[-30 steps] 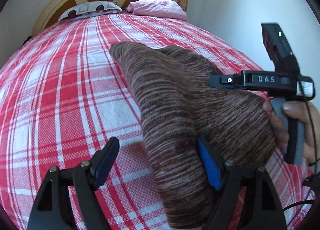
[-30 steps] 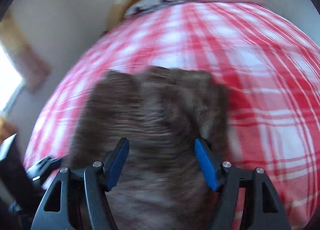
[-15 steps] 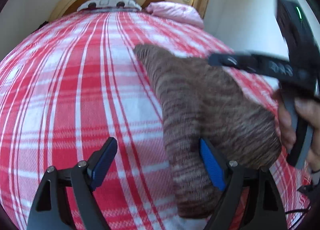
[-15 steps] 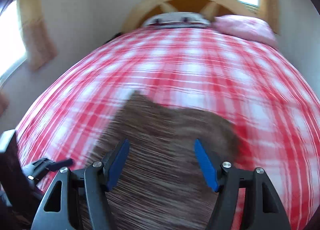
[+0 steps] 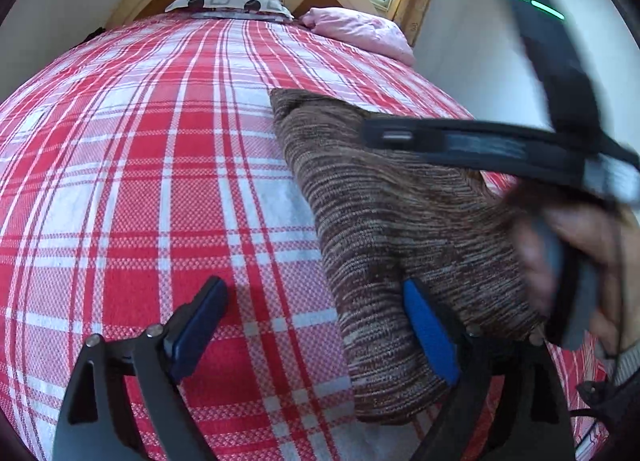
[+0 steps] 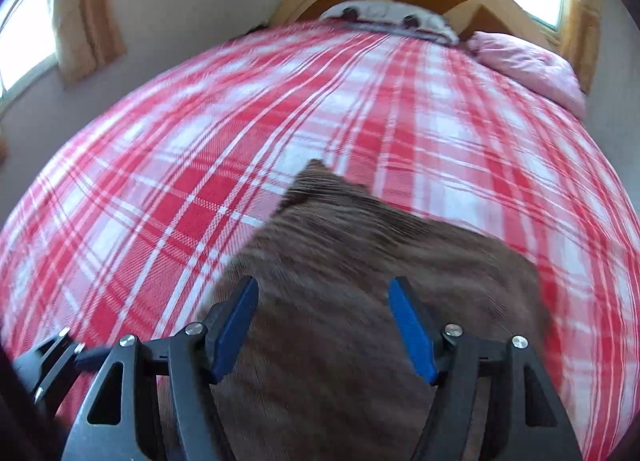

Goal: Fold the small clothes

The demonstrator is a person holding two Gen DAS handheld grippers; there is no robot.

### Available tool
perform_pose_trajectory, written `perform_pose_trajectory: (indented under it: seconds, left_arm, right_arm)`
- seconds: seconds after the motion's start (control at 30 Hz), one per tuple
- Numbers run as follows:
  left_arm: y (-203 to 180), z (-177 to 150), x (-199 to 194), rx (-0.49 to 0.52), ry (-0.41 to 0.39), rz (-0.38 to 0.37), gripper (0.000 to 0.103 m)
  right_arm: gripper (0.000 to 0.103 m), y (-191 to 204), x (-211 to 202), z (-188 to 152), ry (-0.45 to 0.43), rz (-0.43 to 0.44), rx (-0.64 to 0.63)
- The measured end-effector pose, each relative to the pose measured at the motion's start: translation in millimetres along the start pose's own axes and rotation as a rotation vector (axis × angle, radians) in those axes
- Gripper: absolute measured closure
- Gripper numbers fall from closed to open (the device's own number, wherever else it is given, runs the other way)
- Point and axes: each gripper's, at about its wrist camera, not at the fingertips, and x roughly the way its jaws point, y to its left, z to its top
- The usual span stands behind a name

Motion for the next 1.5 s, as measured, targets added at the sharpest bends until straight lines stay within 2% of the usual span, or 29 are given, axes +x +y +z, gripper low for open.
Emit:
perform_pose_trajectory:
  seconds: [0.07,0.13,0.23,0.3,0.4,0.57,0.7,0.8,0.9,0.97,1.1,1.27,1.5]
  left_arm:
    - [0.3,-1.8,-2.6,-0.003,-0.002,-0.014,0.011]
    - [-0.6,-2.7,-1.1,0.001,0.018,-0.018,0.007]
    - [-12.5,-3.8,2.8,0.06,0.039,0.018,0.001]
    - [-18.4,-4.4,4.6,0.092,0.048,0.037,0.0]
    - [-13.5,-4.3,1.3,0.071,0.042,0.02,0.0]
    - [-4.7,-3.9,-2.9,0.028,0.03,-0.015,0.0]
    - [-13.3,-2.5,3.6,0.06,0.048,0.046,0.0]
    - [-20.2,-2.0,9.3,0.097,0.064,0.096,0.0]
    - [-18.6,-1.7,10.6,0.099,0.069,0.102,0.0]
    - [-18.1,-1.4,10.9,0.1,0.071,0.104,0.0]
    - [-19.4,-1.0,15.3,0.118,0.08,0.129,0.0]
    - [-18.1,-1.8,15.5,0.118,0.082,0.128,0.0]
    - [-19.0,0.9,19.8,0.123,0.093,0.132,0.0]
  right_arm:
    - [0.035,-10.4,-34.8,-19.0,-0.047,0.002,0.026]
    - [0.035,-21.1,-50.5,-37.5,-0.048,-0.008,0.033]
    - [0.035,-32.8,-43.4,-77.8,0.075,-0.123,-0.003]
    - [0.034,-47.0,-44.0,-96.9,0.057,-0.075,0.026]
    - [0.033,-69.6,-48.6,-103.7,0.071,-0.004,0.148]
    - [0.033,-89.2,-69.3,-104.2,-0.028,0.051,0.226]
    - [0.032,-121.7,-76.2,-94.0,-0.114,0.118,0.379]
    - [0.032,-140.8,-61.0,-79.3,-0.107,0.109,0.439]
    - [0.032,-146.5,-35.8,-64.6,-0.067,0.122,0.433]
    - [0.032,-149.5,-20.9,-56.6,-0.045,0.101,0.429]
    - [0.032,-162.1,1.2,-50.5,-0.028,0.118,0.475]
    - [0.032,-172.1,12.9,-51.5,-0.033,0.14,0.511]
    - [0.032,-168.4,21.4,-44.6,-0.034,0.176,0.493]
